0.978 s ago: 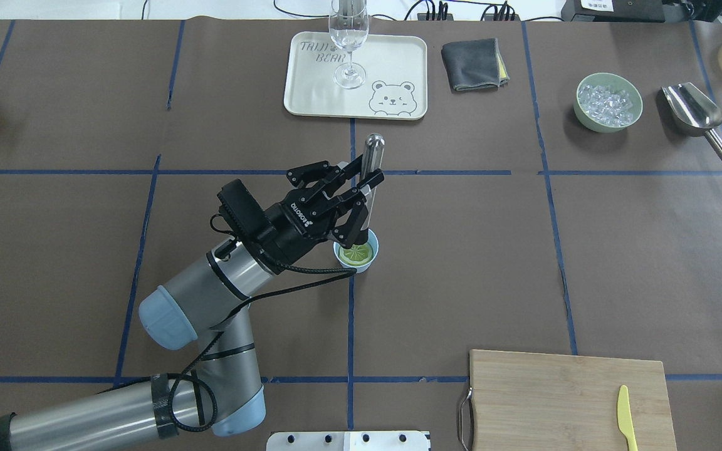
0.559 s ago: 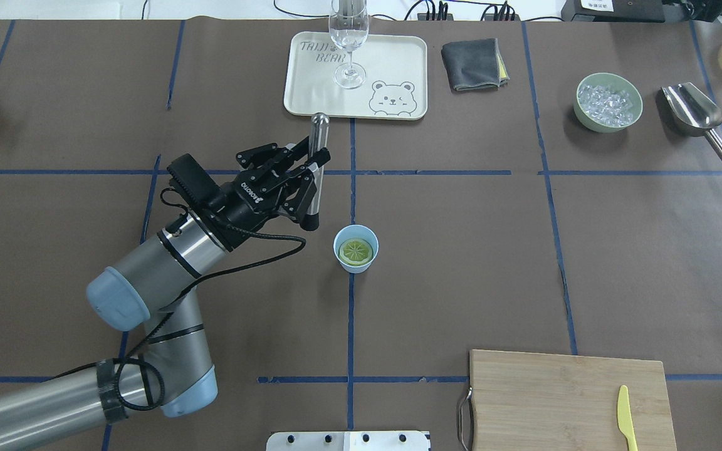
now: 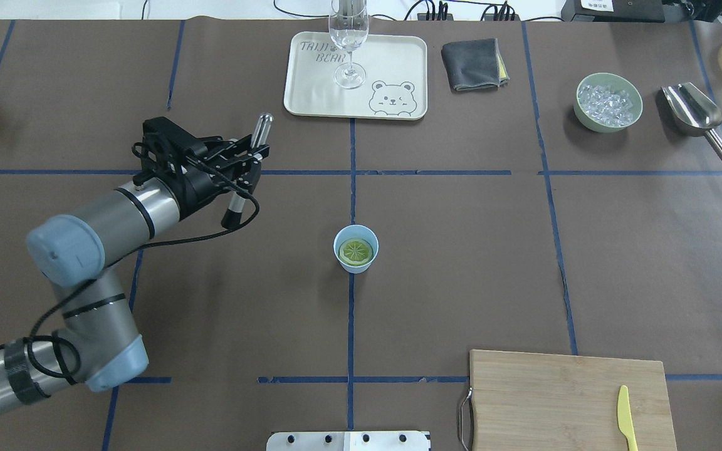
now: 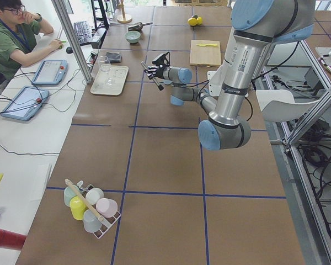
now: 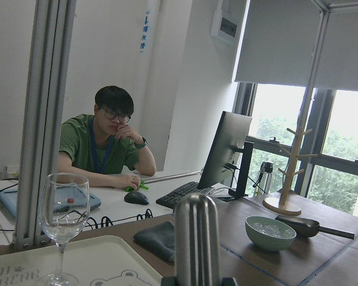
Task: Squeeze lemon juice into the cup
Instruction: 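Lift the muddler rod out of the cup and move it back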
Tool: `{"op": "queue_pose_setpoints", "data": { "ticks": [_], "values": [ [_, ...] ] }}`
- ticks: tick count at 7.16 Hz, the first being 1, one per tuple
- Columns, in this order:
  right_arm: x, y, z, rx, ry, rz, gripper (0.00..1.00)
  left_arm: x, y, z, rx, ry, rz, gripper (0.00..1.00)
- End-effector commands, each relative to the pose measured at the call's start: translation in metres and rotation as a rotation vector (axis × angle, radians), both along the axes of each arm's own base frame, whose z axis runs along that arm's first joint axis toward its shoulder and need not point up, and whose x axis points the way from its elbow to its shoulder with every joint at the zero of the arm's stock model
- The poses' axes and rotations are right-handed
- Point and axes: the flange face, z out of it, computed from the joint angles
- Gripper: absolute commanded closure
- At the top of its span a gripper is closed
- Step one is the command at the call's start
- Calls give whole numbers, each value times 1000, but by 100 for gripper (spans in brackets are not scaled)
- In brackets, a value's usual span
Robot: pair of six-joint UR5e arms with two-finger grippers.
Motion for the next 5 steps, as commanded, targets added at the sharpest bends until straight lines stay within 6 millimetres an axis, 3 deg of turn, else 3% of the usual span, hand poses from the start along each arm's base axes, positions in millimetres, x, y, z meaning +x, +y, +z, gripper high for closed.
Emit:
{"op": "queue_pose_setpoints", "data": {
  "ticks": [1, 2, 3, 5],
  "values": [
    [0, 1, 0, 0, -1, 0, 0, -86, -35, 57, -232, -260, 66, 100],
    [0, 1, 0, 0, -1, 0, 0, -107, -33, 64, -282, -326, 60, 100],
    [0, 1, 0, 0, -1, 0, 0, -127, -43, 81, -379, -391, 37, 100],
    [0, 1, 0, 1, -1, -1, 0, -143, -39, 138, -529, -500, 24, 100]
  ]
}}
